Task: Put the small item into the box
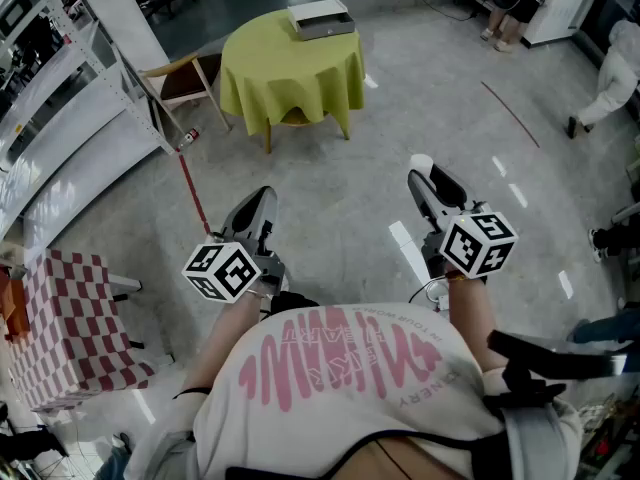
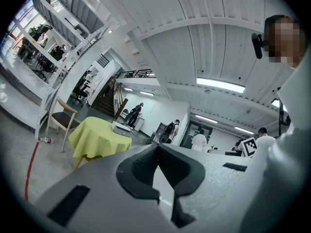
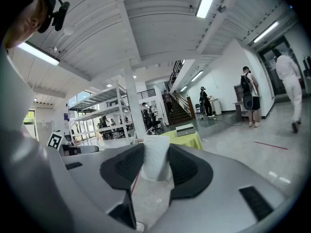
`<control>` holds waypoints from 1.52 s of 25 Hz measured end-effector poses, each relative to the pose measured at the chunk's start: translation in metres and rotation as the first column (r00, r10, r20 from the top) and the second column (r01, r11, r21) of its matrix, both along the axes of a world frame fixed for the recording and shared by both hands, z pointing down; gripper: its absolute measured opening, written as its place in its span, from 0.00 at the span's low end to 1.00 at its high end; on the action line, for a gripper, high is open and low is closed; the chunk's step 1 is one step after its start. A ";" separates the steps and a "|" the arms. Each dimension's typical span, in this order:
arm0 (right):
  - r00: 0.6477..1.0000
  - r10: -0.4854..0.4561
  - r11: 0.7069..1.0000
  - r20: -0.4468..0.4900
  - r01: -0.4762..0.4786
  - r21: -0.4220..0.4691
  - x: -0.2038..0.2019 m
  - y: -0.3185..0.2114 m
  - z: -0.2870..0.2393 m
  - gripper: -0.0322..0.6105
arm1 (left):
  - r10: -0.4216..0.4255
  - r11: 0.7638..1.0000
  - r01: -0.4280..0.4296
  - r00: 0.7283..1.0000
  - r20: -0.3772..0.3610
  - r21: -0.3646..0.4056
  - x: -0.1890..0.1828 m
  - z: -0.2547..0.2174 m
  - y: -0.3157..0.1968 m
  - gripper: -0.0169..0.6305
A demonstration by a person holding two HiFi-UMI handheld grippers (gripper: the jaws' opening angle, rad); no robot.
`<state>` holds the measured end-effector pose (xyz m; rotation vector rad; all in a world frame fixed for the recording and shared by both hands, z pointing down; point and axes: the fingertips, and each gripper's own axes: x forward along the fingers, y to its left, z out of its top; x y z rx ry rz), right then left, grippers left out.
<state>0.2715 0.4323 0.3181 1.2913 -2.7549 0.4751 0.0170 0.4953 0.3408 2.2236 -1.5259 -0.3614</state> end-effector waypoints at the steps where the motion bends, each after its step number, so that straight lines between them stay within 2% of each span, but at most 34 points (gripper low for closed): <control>1: 1.000 0.001 1.000 -0.001 -0.001 0.001 0.001 -0.001 0.000 0.31 | 0.001 1.000 -0.001 1.000 -0.001 0.002 0.000 0.000 -0.001 0.04; 9: 1.000 -0.001 1.000 -0.027 0.002 0.004 0.008 -0.001 0.003 0.31 | 0.004 1.000 -0.004 1.000 0.002 0.010 0.007 -0.003 -0.004 0.04; 16: 1.000 0.011 1.000 -0.013 -0.012 -0.013 0.015 -0.002 0.008 0.31 | 0.010 1.000 -0.010 1.000 0.008 0.001 0.012 -0.001 -0.001 0.04; 21: 1.000 0.007 0.998 0.005 -0.006 -0.066 0.013 -0.009 0.025 0.31 | 0.000 0.999 0.001 1.000 0.007 -0.039 0.004 0.017 -0.008 0.04; 26: 1.000 0.009 0.995 -0.016 -0.010 -0.104 0.008 -0.024 0.040 0.31 | -0.003 0.997 0.004 1.000 0.008 -0.074 -0.010 0.035 -0.023 0.04; 32: 0.998 0.020 0.991 -0.057 -0.027 -0.127 -0.012 -0.063 0.052 0.31 | 0.014 0.994 -0.014 1.000 -0.002 -0.111 -0.033 0.055 -0.072 0.04; 38: 0.998 0.023 0.992 -0.057 -0.030 -0.122 -0.044 -0.123 0.042 0.31 | 0.083 0.994 -0.083 0.997 -0.001 -0.078 -0.044 0.033 -0.149 0.04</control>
